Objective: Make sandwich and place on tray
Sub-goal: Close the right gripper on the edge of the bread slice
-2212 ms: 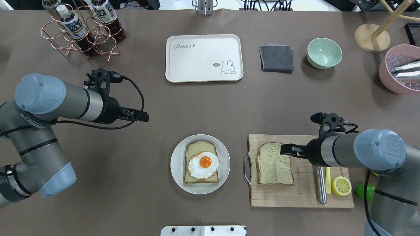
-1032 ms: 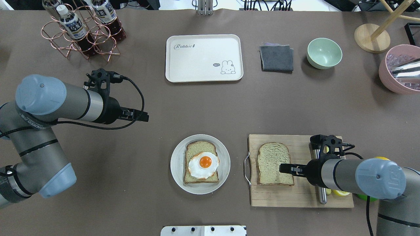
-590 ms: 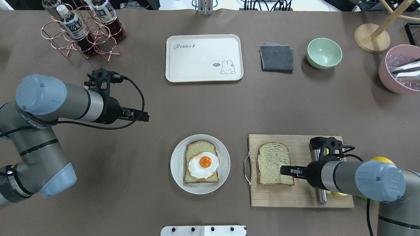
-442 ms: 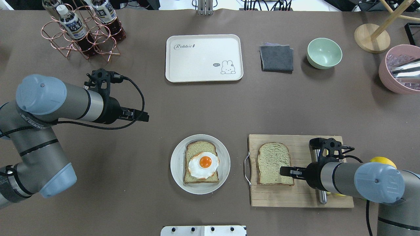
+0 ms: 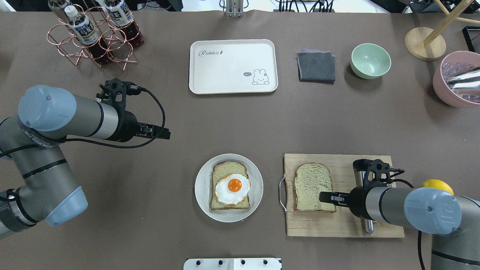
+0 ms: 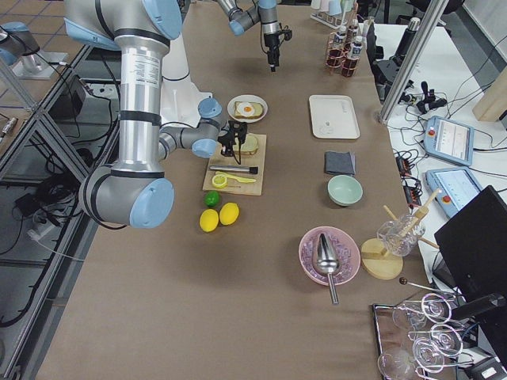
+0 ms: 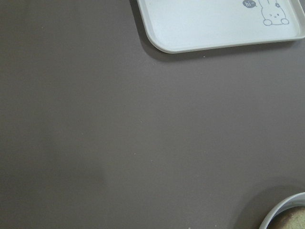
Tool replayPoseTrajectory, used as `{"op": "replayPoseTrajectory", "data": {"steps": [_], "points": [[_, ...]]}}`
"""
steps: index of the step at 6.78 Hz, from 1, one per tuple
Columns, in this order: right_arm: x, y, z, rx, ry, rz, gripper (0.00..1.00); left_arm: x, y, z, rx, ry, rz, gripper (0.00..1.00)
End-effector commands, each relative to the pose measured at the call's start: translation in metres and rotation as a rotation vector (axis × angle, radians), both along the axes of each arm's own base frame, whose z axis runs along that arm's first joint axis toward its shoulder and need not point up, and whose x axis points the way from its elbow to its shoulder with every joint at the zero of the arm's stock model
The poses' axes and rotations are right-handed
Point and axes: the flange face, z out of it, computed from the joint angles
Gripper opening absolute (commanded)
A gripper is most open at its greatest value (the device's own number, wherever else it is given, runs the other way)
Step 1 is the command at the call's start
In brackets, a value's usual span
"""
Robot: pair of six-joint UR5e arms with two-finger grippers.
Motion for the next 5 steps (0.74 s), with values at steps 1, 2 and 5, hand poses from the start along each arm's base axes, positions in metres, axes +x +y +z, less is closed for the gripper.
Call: {"op": "replayPoseTrajectory", "data": {"steps": [1,2,5], "points": [[-0.004,0.007,0.002,-0.001,0.005,-0.016,0.54,0.000,0.000,0.001,0.000,-0.002,-0.001,0.97],[-0.005,0.007,-0.001,0.000,0.000,-0.018,0.51,0.000,0.000,0.001,0.000,-0.002,-0.001,0.97],[0.013,-0.004,-0.021,0.017,-0.036,0.021,0.00,0.000,0.000,-0.001,0.002,0.002,-0.001,0.97]]}}
